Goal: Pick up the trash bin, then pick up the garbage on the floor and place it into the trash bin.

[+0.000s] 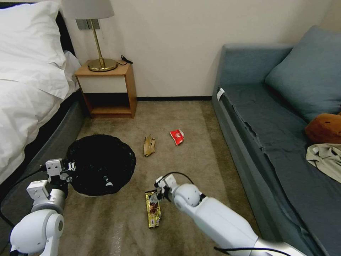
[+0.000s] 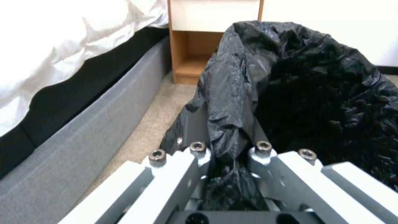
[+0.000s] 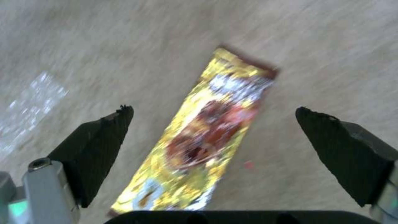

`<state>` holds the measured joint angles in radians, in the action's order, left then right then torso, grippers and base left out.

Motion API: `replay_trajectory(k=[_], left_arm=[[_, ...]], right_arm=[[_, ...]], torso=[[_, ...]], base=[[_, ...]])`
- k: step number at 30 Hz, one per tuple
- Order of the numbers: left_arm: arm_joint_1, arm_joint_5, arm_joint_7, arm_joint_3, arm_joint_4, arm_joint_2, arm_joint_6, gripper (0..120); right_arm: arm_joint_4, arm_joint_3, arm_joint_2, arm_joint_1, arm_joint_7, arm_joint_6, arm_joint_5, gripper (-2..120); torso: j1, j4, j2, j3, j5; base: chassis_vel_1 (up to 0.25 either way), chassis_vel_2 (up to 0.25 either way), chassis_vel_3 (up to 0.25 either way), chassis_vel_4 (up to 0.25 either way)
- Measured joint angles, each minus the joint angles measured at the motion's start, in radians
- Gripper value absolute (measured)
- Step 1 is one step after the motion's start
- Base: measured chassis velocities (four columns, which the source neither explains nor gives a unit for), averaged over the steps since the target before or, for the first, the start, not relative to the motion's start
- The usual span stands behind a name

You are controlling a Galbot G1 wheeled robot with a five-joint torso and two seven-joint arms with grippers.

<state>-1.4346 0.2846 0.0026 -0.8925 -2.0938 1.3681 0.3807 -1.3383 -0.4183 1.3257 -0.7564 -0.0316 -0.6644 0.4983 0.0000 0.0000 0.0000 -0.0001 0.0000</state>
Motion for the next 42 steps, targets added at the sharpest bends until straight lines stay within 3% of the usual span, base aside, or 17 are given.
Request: replay_trajectory(k=[23,42], left_arm=[[-0.017,0.024,0.003,0.004,0.003,-0.003,-0.021,4],[-0.039,0.030,0.009,-0.002,-0.003,0.000,-0.038,4]], right_arm=[[0.141,-0.058,0.038,-0.037,0.014,0.034,-0.042,100],[0.159,-0.063,0.047,-0.065,0.012,0.056,-0.061,100]], torso=[[0.000,0.0000,0.000,0.000,-0.0001],[0.000,0.0000,0.000,0.000,0.0000]], base=[[0.000,0.000,0.000,0.000],[0.000,0.000,0.000,0.000]])
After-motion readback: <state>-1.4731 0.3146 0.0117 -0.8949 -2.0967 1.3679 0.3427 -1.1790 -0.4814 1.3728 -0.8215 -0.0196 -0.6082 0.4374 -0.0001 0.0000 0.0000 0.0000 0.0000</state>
